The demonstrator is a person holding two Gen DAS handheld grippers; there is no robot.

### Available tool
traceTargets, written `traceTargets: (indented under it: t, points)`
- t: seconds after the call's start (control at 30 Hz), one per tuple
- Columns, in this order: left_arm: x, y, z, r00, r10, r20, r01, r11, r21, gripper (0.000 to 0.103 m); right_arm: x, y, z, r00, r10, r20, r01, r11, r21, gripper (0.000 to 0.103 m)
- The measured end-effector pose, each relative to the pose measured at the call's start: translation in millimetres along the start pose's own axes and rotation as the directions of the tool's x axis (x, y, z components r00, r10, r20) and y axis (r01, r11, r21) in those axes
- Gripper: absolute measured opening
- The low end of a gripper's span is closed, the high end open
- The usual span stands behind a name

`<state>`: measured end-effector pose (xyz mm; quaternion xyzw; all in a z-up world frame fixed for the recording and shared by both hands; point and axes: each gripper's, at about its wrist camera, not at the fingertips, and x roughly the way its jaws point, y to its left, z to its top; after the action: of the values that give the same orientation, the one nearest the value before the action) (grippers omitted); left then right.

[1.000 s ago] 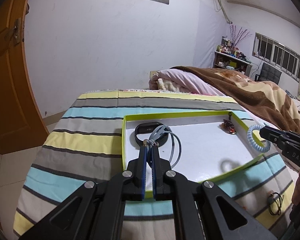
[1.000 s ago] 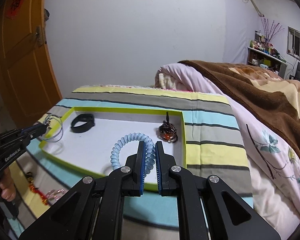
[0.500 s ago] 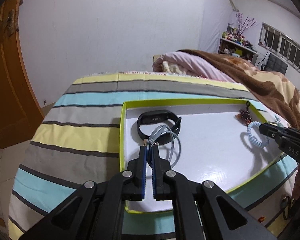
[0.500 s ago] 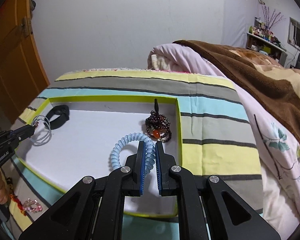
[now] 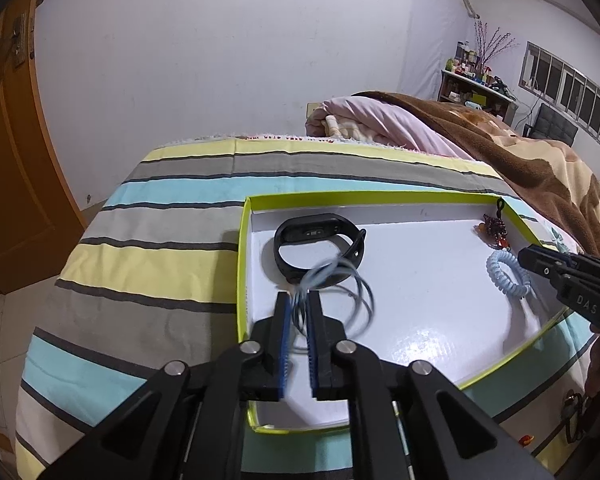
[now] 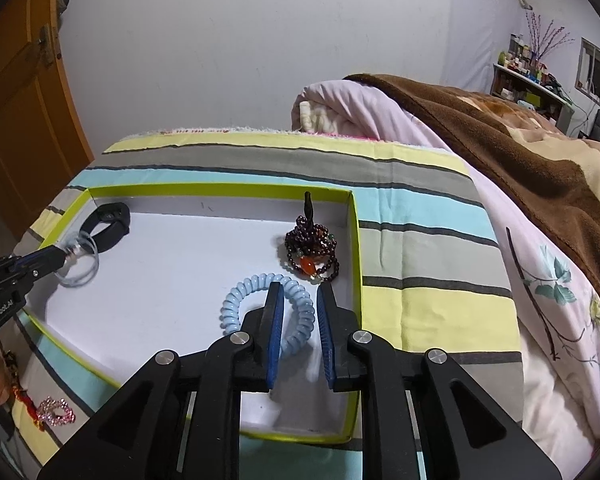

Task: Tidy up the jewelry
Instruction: 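Carry both hair ties into the green box and open both tools, then withdraw both open tools from the box back over the remaining jewelry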

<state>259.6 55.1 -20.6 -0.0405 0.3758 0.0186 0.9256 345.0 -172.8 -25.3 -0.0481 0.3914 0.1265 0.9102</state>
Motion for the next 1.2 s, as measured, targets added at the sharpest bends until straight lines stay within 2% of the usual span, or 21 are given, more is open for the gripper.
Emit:
traceTargets:
  t: [0.07,0.37,0.83,1.2]
  points:
    - [-4.0,0.5,0.0,1.0,-0.007,0.008,0.007,1.0,-0.001,0.019,-5.3,0.2,-0.1,1.0,0.004,0.009,-0.004,1.0,0.001,0.017]
    - [-42.1,2.9,-9.6,0.998,-0.004,0.067,0.004,1.0,0.001,0.02,-49.8,4.3,-11.0,0.997,0.032,0.077,-0.032,0.999,0.005,0.018]
    - [-124.7,-17.6,-56.0,0.985,-0.036,0.169,0.031,0.999,0.037,0.02,-135.4,21.3,-67.2,0.982,0.081,0.17,-0.084,0.996,0.009,0.018]
    - [-161.5,-23.9,-99.3,0.983,-0.041,0.179,0.034,0.999,0.043,0.02,-178.5,37.0,-117.5,0.976,0.117,0.184,-0.119,0.993,0.001,0.018]
